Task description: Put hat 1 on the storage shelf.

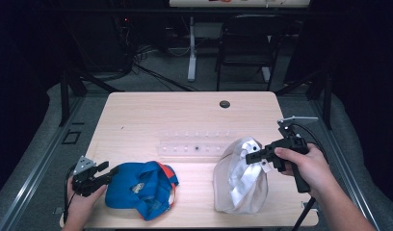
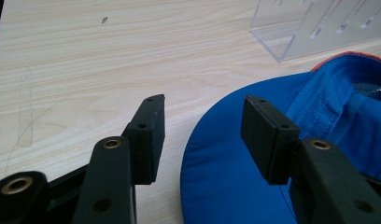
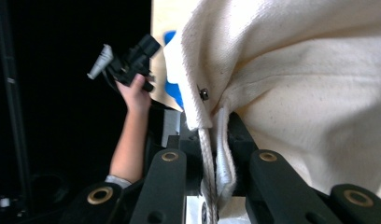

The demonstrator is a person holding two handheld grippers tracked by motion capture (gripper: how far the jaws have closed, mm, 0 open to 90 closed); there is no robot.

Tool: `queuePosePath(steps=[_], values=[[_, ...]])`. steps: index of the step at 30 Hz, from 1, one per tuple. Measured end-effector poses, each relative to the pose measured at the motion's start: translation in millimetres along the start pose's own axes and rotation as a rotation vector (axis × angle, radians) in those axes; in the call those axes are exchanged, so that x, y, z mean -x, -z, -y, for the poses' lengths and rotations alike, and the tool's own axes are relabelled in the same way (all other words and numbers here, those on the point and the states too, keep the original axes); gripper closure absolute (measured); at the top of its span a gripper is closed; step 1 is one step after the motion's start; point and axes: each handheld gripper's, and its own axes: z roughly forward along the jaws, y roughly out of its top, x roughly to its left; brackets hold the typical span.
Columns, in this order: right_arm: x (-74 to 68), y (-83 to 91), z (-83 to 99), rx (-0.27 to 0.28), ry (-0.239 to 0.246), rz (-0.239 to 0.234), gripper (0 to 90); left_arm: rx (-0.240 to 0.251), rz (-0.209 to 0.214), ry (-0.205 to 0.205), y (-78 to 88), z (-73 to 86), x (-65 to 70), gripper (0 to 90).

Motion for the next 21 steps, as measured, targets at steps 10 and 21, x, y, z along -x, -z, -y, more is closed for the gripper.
queuePosePath(steps=[10,21], values=[[-3.8,3.3,-8.0,0.08,-0.018,-0.13,81.2,0.002,0.0,0.0,0.1,-0.2,0.0,50.4],[-20.6,-2.5,-18.3,0.1,0.005,-0.194,81.1,0.015,-0.002,0.0,-0.2,0.2,0.2,50.3]])
